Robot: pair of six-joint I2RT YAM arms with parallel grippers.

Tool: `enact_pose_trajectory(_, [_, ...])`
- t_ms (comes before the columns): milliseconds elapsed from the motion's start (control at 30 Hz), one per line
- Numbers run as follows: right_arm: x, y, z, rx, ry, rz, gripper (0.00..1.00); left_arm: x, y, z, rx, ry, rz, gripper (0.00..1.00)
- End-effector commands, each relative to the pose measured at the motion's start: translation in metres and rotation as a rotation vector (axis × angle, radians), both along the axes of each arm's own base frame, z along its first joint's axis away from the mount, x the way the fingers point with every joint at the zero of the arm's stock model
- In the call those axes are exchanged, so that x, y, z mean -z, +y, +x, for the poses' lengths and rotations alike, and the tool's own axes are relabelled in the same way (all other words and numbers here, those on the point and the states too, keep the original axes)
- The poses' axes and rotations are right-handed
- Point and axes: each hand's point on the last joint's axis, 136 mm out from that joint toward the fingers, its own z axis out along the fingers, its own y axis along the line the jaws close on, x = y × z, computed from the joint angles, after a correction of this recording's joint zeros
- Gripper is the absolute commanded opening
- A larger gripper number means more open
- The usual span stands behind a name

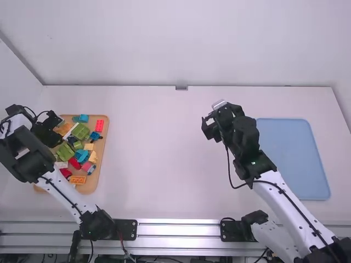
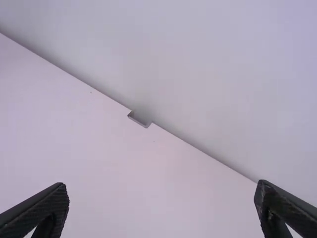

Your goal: Assemble lego blocks to make yellow taxi

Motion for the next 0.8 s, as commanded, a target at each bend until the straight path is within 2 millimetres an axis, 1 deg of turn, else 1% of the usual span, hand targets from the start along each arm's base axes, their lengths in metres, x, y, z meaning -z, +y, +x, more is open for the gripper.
enact_pose_trajectory(0, [-0.017, 0.002, 0.003, 0.001, -0.032, 0.016, 0.99, 0.007, -0.011, 0.009, 0.021, -0.034, -0.046, 0.79])
enact_pose_trajectory(133, [-0.017, 0.002, 0.003, 0.000, -0.032, 0.015, 0.98, 0.003, -0.010, 0.017, 0.029, -0.085, -0.056, 0.81])
enact_pose_trajectory(300, [-0.016, 0.002, 0.003, 0.001, -0.030, 0.018, 0.99, 0.004, -0.024, 0.024, 0.059, -0.121, -0.117, 0.81])
enact_pose_trajectory(367, [-0.016, 0.002, 0.003, 0.001, -0.030, 0.017, 0.99, 0.006, -0.030, 0.023, 0.104, -0.126, -0.129, 0.81])
enact_pose_trajectory(500, [-0.016, 0.002, 0.003, 0.001, -0.030, 0.017, 0.98, 0.013, -0.032, 0.020, 0.102, -0.116, -0.128, 0.81])
enact_pose_trajectory(633, [-0.015, 0.002, 0.003, 0.001, -0.024, 0.015, 0.99, 0.023, -0.024, 0.017, 0.070, -0.116, -0.099, 0.81])
enact_pose_trajectory(700, [-0.015, 0.002, 0.003, 0.001, -0.023, 0.016, 0.99, 0.026, -0.025, 0.015, 0.066, -0.114, -0.102, 0.77])
enact_pose_trajectory(767, [-0.015, 0.002, 0.003, 0.000, -0.024, 0.015, 0.99, 0.027, -0.027, 0.016, 0.061, -0.112, -0.106, 0.75])
